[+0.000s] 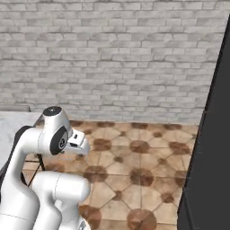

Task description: Place one of the steaks on the plate and the other in the bowl. Then place the bowl in the fridge.

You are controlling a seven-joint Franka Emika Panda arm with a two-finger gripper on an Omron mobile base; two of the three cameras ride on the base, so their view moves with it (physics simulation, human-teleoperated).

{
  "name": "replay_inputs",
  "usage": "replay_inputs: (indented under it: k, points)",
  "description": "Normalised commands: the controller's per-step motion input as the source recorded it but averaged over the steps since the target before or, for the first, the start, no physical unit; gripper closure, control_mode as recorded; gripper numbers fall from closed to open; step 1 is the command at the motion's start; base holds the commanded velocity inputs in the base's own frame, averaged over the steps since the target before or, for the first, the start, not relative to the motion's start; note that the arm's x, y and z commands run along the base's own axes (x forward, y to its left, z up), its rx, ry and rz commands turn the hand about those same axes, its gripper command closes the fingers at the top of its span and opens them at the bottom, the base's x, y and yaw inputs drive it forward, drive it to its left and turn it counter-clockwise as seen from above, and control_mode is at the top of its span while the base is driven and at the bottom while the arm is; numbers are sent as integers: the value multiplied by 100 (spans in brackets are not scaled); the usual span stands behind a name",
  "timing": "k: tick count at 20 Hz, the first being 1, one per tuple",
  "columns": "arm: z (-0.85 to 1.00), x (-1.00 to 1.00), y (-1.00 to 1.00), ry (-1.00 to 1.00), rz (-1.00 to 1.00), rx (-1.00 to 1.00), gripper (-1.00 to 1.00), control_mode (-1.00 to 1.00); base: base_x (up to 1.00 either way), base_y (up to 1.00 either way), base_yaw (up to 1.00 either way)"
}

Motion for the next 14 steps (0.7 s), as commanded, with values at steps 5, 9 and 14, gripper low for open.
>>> replay_inputs:
  k: [5,9,14]
  points:
    - [0,0,0,0,0,0,-100,100,100,0,0]
    - [0,0,0,0,0,0,-100,100,100,-1,0]
    - [0,0,0,0,0,0,-100,100,100,-2,0]
